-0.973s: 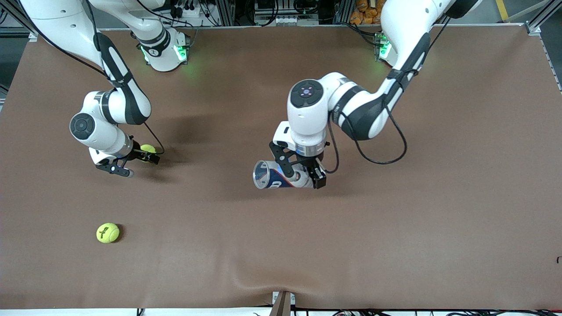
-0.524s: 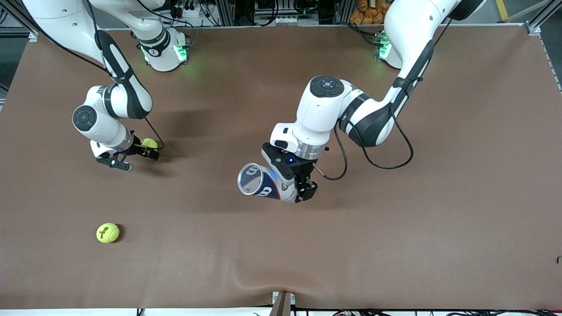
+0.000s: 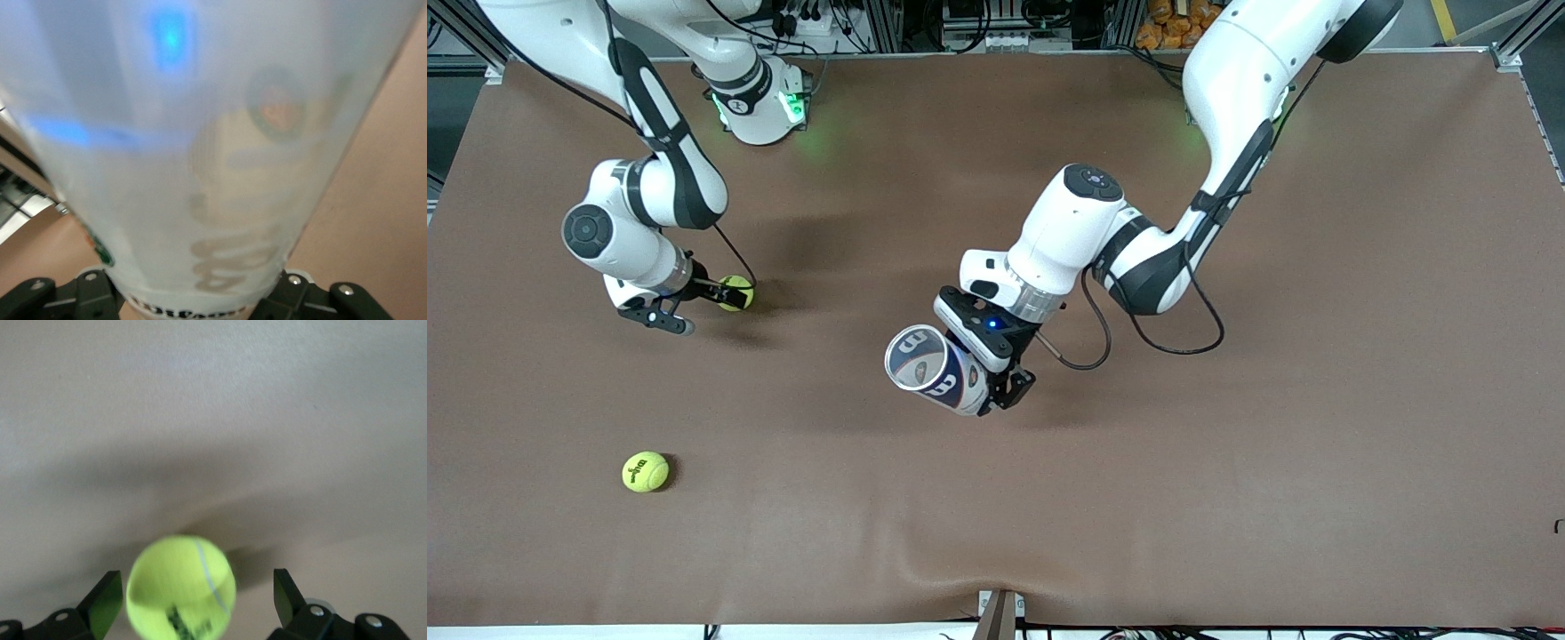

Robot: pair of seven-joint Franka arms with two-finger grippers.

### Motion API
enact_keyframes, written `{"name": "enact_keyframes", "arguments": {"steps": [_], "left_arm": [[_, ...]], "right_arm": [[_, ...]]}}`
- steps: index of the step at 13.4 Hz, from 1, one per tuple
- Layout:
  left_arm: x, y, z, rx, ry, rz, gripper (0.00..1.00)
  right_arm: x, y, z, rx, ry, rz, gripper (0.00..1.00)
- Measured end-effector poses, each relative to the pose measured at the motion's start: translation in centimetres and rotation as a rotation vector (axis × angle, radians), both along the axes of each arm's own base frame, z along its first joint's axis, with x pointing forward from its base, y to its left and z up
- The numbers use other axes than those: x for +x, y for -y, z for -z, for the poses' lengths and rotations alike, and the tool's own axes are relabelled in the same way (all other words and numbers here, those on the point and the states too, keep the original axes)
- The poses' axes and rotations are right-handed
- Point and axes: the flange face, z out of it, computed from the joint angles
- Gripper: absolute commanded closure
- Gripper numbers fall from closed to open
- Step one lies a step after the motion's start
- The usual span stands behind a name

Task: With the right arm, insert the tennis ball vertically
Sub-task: 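Grasp the ball with the right gripper while the left gripper tilts the can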

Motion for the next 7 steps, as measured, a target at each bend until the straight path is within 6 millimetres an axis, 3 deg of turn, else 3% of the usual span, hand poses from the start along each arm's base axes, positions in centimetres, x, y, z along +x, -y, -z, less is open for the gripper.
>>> {"name": "enact_keyframes", "arguments": {"steps": [3, 7], "left_arm": [[-0.7, 0.5, 4.0, -0.127, 0.042, 0.025, 0.22], [-1.9, 0.4, 10.2, -0.269, 0.080, 0.044, 0.23]], "right_arm": [[0.1, -0.4, -2.6, 0.010, -0.040, -0.016, 0.00], [0.5, -1.7, -4.0, 0.020, -0.058, -0.082, 0.00]]}}
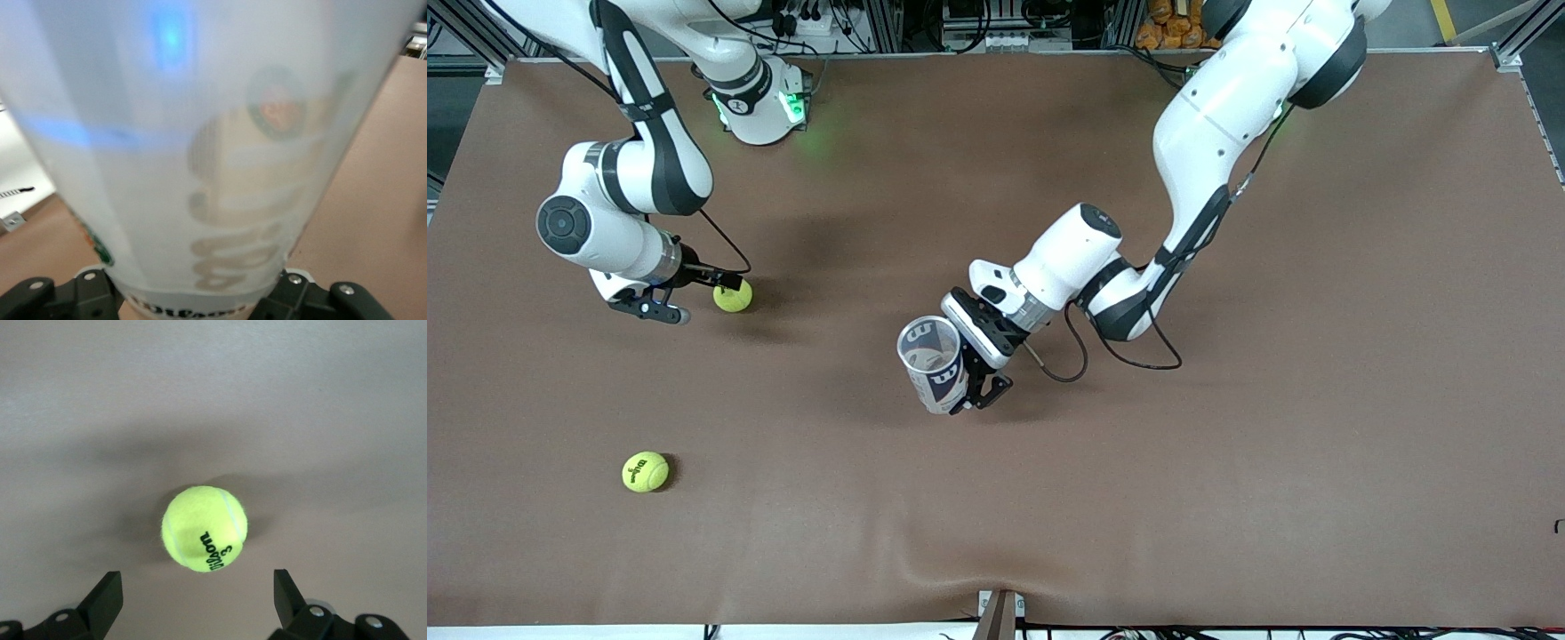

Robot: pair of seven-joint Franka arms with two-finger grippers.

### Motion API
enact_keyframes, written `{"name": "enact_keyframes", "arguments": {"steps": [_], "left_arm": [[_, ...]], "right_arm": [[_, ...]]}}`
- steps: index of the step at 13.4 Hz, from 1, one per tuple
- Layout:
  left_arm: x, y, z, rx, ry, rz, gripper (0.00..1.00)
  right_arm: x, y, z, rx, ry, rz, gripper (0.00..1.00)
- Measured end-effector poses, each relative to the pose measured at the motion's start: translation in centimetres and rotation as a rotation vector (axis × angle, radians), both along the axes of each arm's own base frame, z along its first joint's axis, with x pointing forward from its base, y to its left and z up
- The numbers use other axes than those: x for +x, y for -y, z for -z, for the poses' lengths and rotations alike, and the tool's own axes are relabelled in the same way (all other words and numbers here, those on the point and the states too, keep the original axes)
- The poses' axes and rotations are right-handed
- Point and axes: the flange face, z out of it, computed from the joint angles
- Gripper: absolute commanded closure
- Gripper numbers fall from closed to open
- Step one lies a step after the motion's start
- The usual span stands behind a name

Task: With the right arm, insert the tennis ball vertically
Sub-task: 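Grasp the ball with the right gripper while the left gripper tilts the can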

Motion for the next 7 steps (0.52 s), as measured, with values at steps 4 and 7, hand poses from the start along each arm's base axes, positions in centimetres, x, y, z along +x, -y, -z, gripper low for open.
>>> {"name": "enact_keyframes", "arguments": {"steps": [4, 7], "left_arm": [[-0.4, -0.9, 4.2, -0.025, -0.015, -0.004, 0.23], [-0.8, -2.2, 8.3, -0.007, -0.020, 0.011, 0.23]], "right_arm": [[0.2, -0.6, -0.2, 0.007, 0.012, -0.043, 0.00], [0.1, -1.3, 0.3, 0.007, 0.001, -0.058, 0.00]]}}
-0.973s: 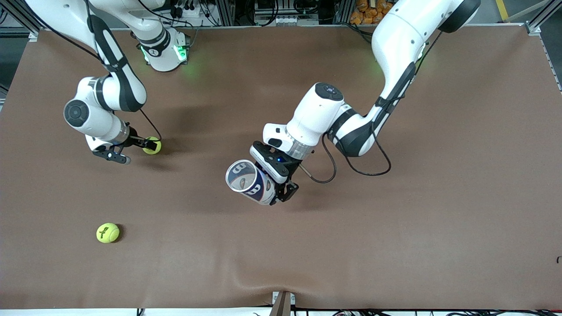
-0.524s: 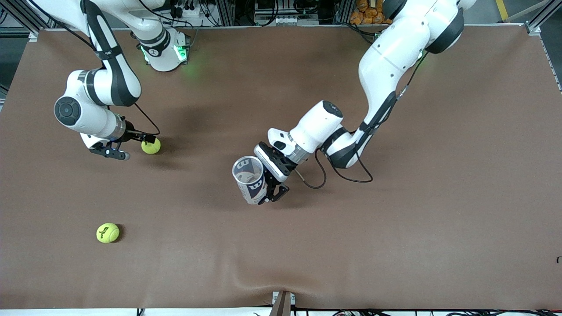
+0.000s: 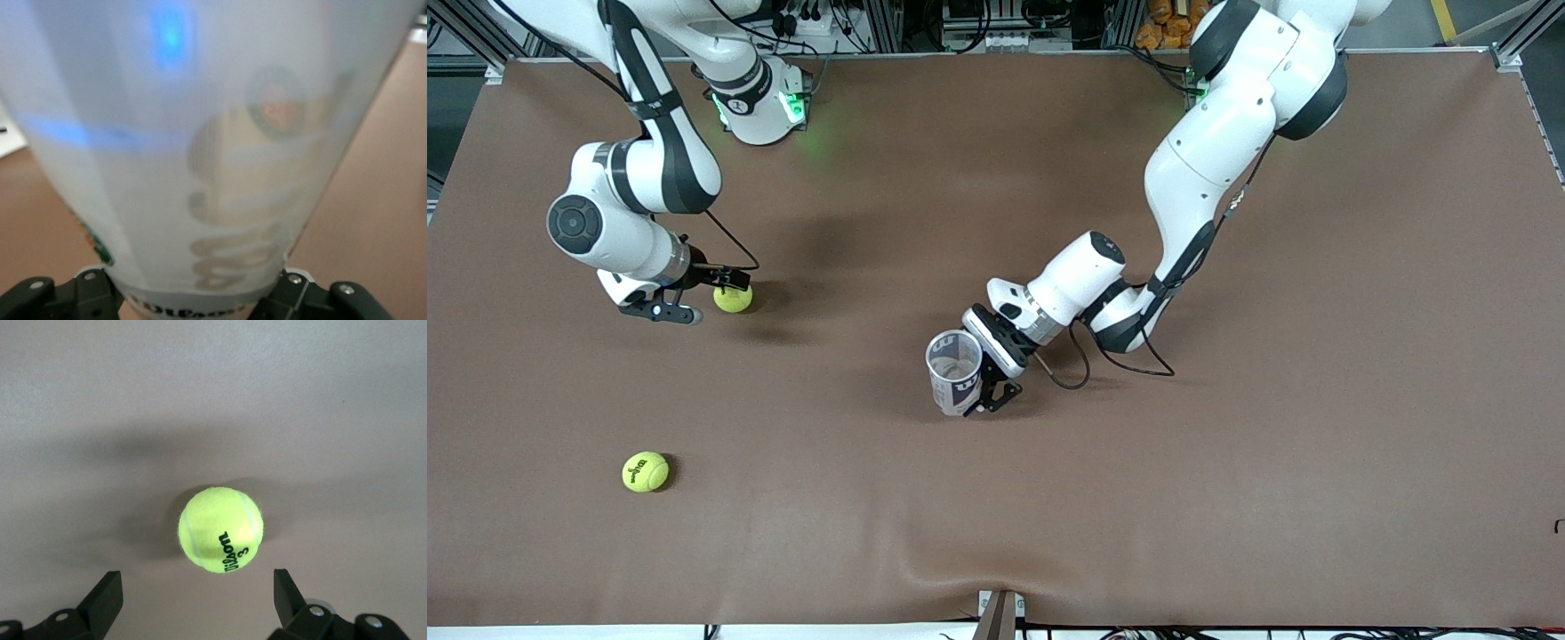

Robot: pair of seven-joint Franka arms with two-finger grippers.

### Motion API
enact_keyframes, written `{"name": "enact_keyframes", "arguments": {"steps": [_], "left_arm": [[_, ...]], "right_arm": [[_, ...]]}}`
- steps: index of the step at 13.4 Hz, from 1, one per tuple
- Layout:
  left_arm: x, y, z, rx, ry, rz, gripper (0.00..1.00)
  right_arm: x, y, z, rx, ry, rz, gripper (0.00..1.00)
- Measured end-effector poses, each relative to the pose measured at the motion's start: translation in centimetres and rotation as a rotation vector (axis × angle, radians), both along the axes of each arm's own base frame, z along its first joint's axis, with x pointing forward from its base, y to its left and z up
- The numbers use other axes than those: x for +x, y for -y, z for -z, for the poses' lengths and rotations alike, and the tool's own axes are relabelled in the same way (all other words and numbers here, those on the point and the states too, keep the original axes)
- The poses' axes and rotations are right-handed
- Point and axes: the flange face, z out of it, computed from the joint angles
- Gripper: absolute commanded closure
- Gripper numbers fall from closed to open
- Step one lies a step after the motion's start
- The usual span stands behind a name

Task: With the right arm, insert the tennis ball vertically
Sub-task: 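Grasp the ball with the right gripper while the left gripper tilts the can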

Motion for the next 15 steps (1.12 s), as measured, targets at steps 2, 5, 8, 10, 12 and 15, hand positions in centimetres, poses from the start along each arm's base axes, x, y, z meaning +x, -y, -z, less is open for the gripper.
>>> {"name": "enact_keyframes", "arguments": {"steps": [2, 5, 8, 10, 12, 15], "left_arm": [[-0.1, -0.7, 1.7, 0.018, -0.010, 0.004, 0.23], [-0.4, -1.0, 3.3, 0.029, -0.030, 0.004, 0.23], [-0.7, -1.1, 4.3, 0.036, -0.041, 0.004, 0.23], [-0.6, -1.4, 5.0, 0.047, -0.044, 0.003, 0.23], [-0.6, -1.6, 5.1, 0.051, -0.044, 0.001, 0.23], [-0.6, -1.6, 5.3, 0.054, -0.043, 0.003, 0.23]], "right_arm": [[-0.3, -0.1, 1.4, 0.007, -0.029, 0.012, 0.00], [-0.5, -0.1, 3.7, 0.012, -0.057, 0.014, 0.00], [-0.5, 0.1, 4.9, 0.017, -0.063, -0.012, 0.00], [-0.3, 0.2, 5.4, 0.020, -0.059, -0.027, 0.00], [-0.1, 0.6, 5.8, 0.022, -0.052, -0.038, 0.00], [0.0, 1.4, 6.3, 0.033, -0.050, -0.072, 0.00]]}}
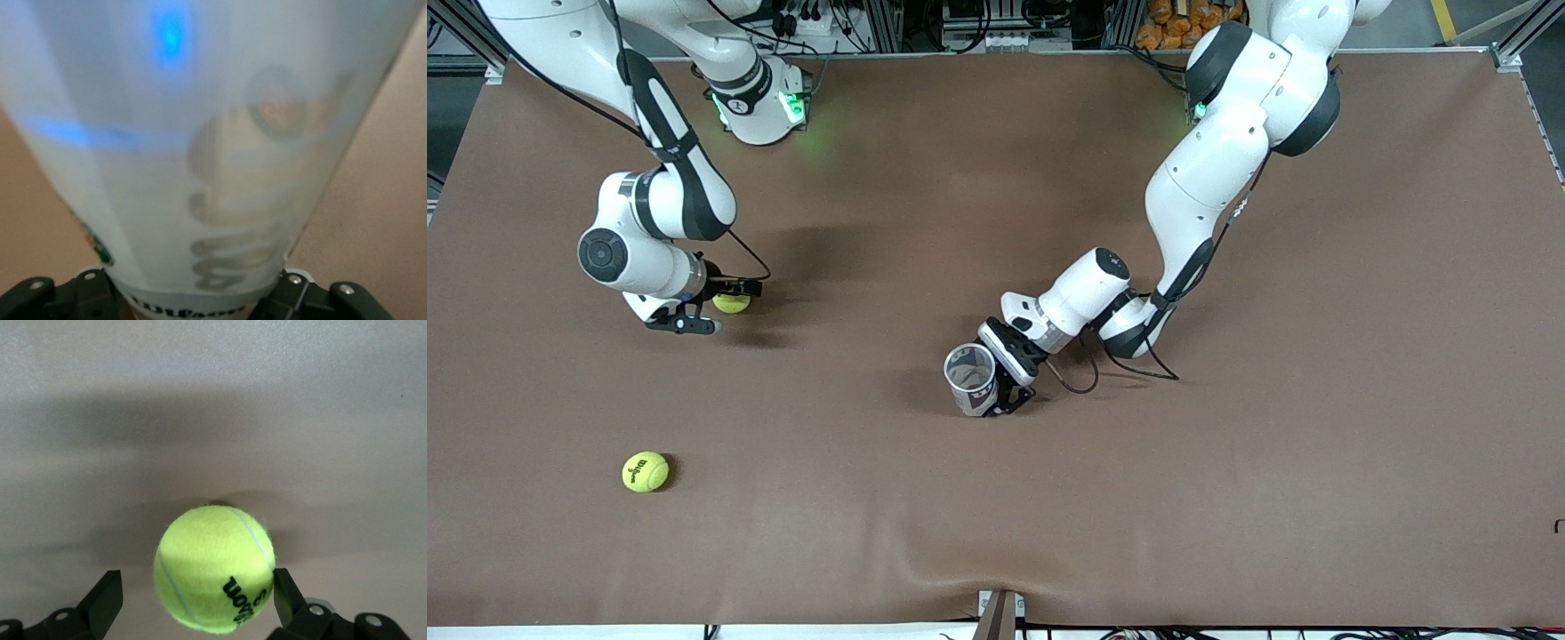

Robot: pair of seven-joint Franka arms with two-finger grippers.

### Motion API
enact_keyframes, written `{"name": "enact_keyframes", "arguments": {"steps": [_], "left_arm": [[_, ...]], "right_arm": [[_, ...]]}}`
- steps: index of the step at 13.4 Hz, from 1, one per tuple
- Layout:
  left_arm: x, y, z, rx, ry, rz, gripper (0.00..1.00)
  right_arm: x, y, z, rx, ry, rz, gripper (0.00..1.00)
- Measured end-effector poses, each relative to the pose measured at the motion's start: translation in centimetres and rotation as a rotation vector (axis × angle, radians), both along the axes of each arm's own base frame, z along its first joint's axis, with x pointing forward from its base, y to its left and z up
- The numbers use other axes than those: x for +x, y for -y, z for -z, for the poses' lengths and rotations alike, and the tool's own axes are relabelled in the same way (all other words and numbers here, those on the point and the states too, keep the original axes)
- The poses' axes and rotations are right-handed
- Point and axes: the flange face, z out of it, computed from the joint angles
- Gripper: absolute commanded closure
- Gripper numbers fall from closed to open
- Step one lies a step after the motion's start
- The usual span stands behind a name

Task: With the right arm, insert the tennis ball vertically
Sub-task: 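Grasp the ball with the right gripper while the left gripper tilts the can, then lift the ball over the can opening and release it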

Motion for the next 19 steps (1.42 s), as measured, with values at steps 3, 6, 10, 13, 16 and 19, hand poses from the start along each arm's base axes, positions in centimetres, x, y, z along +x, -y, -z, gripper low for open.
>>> {"name": "enact_keyframes", "arguments": {"steps": [3, 6, 10, 13, 16, 19], "left_arm": [[0.0, 0.0, 0.0, 0.001, 0.001, 0.002, 0.23], [-0.4, 0.4, 0.0, 0.001, 0.001, 0.009, 0.23], [-0.4, 0.4, 0.0, 0.002, 0.003, 0.010, 0.23], [-0.4, 0.4, 0.0, 0.002, 0.005, 0.011, 0.23], [-0.5, 0.5, 0.1, 0.003, 0.007, 0.014, 0.23], [-0.6, 0.6, 0.1, 0.007, 0.014, 0.024, 0.22]], "right_arm": [[0.1, 0.1, 0.3, 0.011, -0.003, -0.033, 0.00], [0.1, 0.1, 0.3, 0.013, -0.003, -0.041, 0.43], [0.5, 0.1, 0.1, 0.014, 0.004, -0.042, 0.71], [1.9, 0.0, -1.0, 0.018, 0.015, -0.041, 0.73], [6.7, -0.6, -6.9, 0.032, -0.007, -0.030, 0.73], [11.5, -2.9, -16.4, 0.048, 0.002, 0.009, 0.73]]}}
